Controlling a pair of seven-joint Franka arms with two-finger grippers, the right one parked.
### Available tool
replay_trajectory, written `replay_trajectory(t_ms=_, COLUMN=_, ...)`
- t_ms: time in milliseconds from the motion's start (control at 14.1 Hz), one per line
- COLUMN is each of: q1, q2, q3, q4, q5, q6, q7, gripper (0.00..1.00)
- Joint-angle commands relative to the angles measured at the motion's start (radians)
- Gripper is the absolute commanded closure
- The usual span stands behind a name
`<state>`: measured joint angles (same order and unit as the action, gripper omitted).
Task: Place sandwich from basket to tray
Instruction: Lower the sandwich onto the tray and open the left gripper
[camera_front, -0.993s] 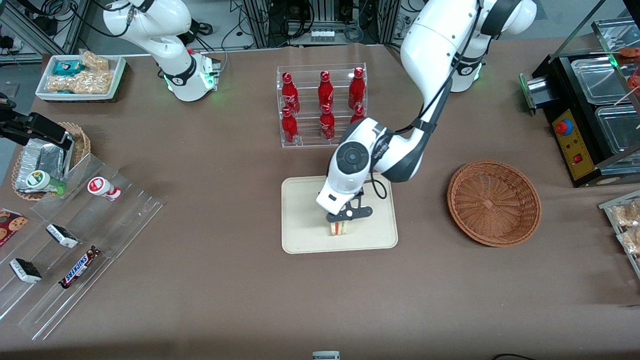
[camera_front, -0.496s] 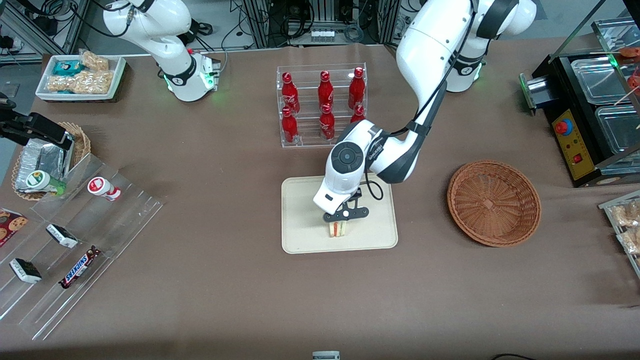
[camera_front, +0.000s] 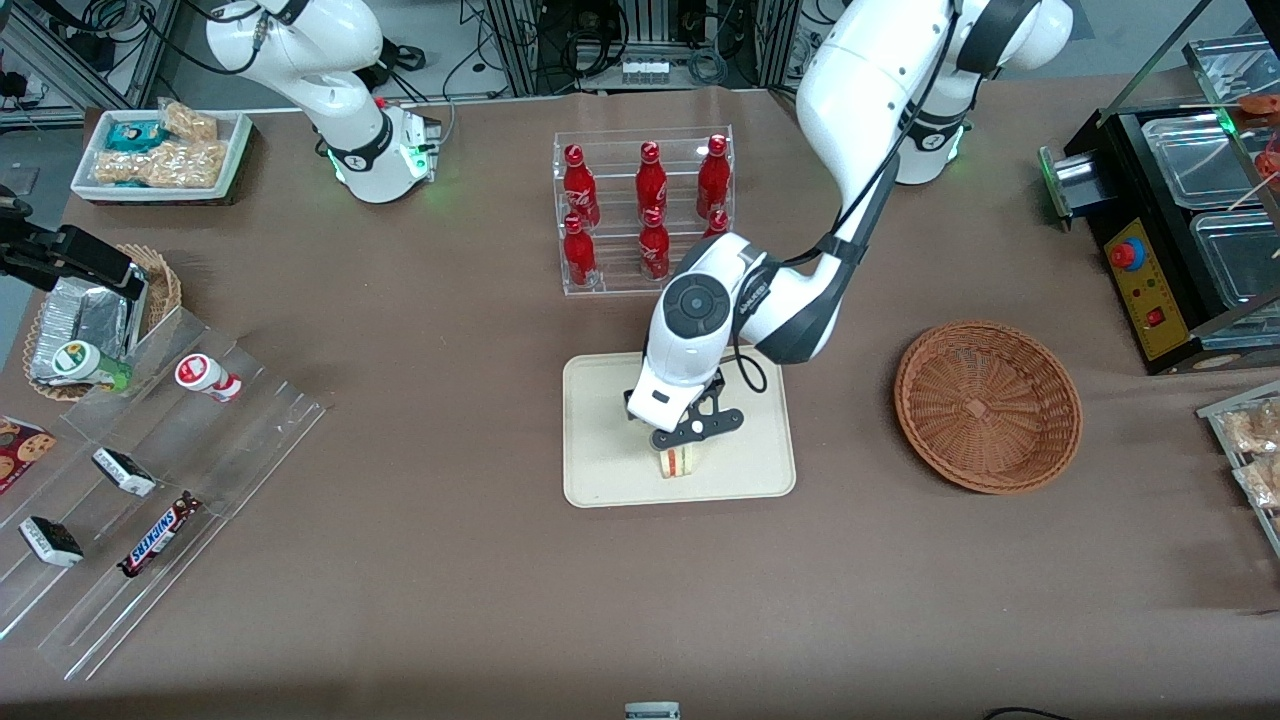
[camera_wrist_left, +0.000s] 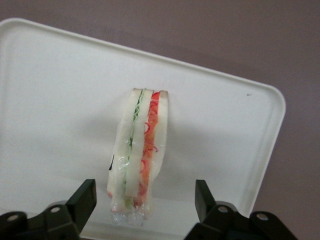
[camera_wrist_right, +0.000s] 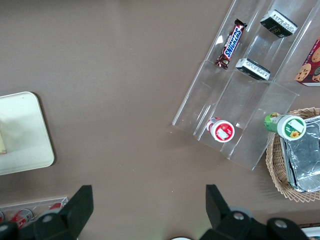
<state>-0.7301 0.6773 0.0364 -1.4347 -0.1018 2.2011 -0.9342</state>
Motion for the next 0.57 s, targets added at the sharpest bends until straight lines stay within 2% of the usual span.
replay_trajectory(t_ms=0, q1=0.0, q2=-0.096, q3=0.014, q4=-0.012, q5=0.017, q6=-0.066, q7=0.0, gripper=0.0)
replay_trajectory(t_ms=213, q1=0.005, q2=-0.165, q3=0.031, q4=-0.021, q5=0.02, q6=-0.099, q7=0.054, gripper=0.0)
replay_trajectory(t_ms=355, q1=0.006, q2=-0.199, q3=0.074, q4=-0.024, q5=0.036, q6=-0.202, q7=0.069, gripper=0.0)
replay_trajectory(t_ms=496, q1=0.017, q2=-0.217, q3=0.121, q4=-0.027, q5=0.036, q6=-0.233, q7=0.084, gripper=0.0)
